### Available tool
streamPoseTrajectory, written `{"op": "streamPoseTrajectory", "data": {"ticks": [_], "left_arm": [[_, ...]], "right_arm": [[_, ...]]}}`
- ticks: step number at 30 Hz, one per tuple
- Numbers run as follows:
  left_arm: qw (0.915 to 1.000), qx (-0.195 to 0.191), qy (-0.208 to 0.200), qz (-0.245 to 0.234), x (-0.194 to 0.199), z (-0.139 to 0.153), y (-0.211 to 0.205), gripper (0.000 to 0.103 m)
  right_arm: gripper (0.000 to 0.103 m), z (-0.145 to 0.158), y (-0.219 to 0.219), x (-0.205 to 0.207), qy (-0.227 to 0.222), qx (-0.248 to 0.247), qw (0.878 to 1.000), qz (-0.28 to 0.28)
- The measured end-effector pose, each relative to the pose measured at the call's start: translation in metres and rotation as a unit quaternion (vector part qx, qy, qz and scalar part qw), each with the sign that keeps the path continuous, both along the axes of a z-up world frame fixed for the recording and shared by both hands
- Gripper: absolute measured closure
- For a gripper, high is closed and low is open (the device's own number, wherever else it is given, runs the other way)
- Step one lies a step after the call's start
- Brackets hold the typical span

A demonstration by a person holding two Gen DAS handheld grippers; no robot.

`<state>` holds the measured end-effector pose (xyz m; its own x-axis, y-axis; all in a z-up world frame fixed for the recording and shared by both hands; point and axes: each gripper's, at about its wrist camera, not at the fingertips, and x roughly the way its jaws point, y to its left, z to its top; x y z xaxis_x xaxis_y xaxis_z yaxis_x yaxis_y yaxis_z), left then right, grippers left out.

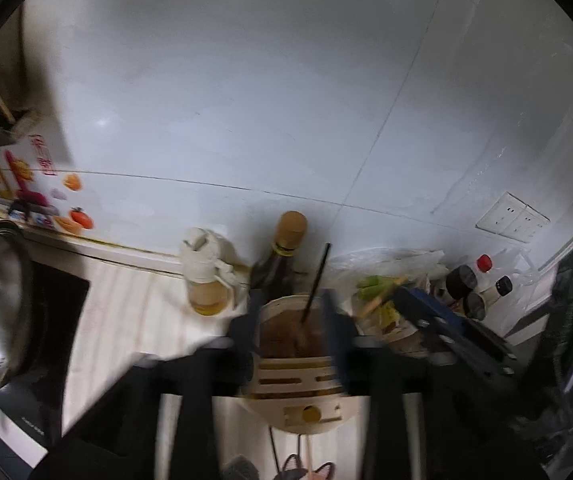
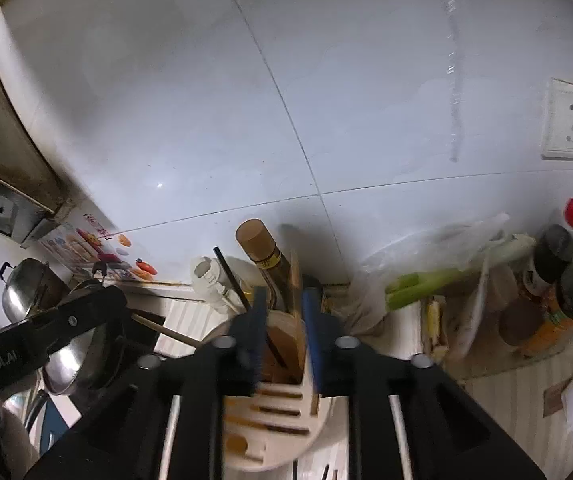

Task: Organize utensils
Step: 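Lift both wooden chopsticks and insert them into the beige holder, then open both tools and move them back toward the cloth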

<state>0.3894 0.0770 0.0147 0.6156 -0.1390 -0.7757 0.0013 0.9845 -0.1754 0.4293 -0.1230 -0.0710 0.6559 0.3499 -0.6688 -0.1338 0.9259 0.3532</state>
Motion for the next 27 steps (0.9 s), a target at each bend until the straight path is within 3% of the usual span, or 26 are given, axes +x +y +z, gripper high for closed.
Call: {"op": "streamPoseTrajectory", "data": {"ticks": [1,4,6,8,11,14,15,17,23,27], "left_arm": [[0.9999,0.007,-0.007,0.007,-0.006,0.003,0.003,0.028],[0.9992,0.022,-0.023,0.022,-0.024,0.007,0.011,0.024],[0.9989,0.029,-0.026,0.027,-0.034,0.006,0.015,0.022],[0.9979,0.044,-0.034,0.032,-0.048,0.001,0.018,0.000],[0.9963,0.066,-0.033,0.043,-0.064,-0.012,0.019,0.000],[0.9967,0.067,-0.016,0.043,-0.076,-0.031,0.020,0.000],[0.9967,0.069,-0.006,0.042,-0.080,-0.041,0.019,0.000],[0.9966,0.072,0.014,0.037,-0.087,-0.059,0.016,0.000],[0.9907,0.107,0.079,0.028,-0.109,-0.126,0.005,0.000],[0.9808,0.141,0.132,0.025,-0.120,-0.177,0.002,0.000]], "right_arm": [[0.068,0.003,-0.003,-0.006,-0.001,0.000,1.000,-0.004],[0.061,0.012,-0.017,-0.024,-0.001,0.003,1.000,-0.020],[0.050,0.016,-0.025,-0.038,-0.001,0.005,1.000,-0.031],[0.039,0.018,-0.034,-0.055,-0.002,-0.002,0.999,-0.048],[0.030,0.017,-0.042,-0.078,0.002,-0.013,0.998,-0.067],[0.008,0.009,-0.048,-0.096,0.002,-0.012,0.997,-0.077],[0.005,-0.003,-0.052,-0.111,0.009,-0.028,0.996,-0.088],[0.005,-0.010,-0.052,-0.115,0.016,-0.038,0.995,-0.092],[0.006,-0.098,-0.051,-0.139,0.135,-0.049,0.987,-0.076],[0.038,-0.170,-0.031,-0.145,0.238,-0.050,0.970,-0.025]]}}
